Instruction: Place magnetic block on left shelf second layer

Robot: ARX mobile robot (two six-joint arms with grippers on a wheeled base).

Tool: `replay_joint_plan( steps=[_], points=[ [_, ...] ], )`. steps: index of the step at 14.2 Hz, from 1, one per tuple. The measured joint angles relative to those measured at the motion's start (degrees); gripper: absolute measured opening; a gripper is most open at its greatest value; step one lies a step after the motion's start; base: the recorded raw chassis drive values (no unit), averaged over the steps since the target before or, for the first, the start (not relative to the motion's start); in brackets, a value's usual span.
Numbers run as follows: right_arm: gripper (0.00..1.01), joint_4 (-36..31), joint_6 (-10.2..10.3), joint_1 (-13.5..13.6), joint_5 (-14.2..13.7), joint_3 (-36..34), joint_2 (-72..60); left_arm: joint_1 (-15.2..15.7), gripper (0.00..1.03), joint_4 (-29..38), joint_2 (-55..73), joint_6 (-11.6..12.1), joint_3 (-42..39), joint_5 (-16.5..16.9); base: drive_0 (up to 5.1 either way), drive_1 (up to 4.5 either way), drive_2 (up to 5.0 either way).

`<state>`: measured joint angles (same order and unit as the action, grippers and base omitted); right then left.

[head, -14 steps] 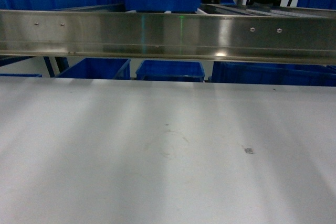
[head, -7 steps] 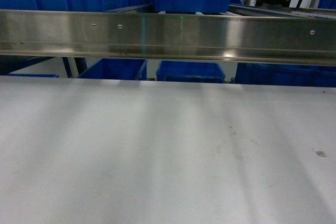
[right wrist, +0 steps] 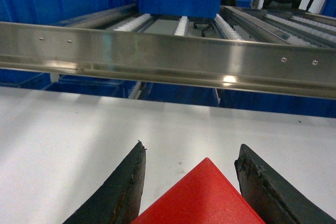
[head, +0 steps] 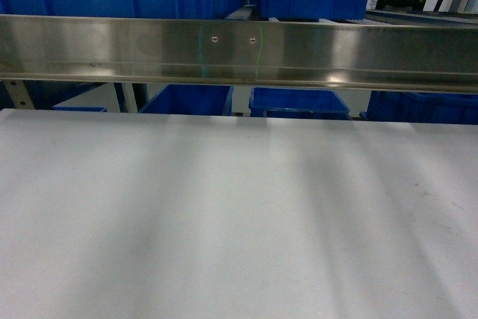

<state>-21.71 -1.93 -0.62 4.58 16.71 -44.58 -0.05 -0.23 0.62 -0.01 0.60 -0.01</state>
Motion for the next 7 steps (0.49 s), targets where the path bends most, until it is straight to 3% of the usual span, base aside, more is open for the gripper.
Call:
replay_joint_plan(
  steps=[7],
  points=[
    [0.46,-0.2,0.0,0.2,0.0,0.0,0.1,0.0,0.98,0.0,0.0,0.0,0.0,0.0,-4.9,2.51,2.5]
  ],
)
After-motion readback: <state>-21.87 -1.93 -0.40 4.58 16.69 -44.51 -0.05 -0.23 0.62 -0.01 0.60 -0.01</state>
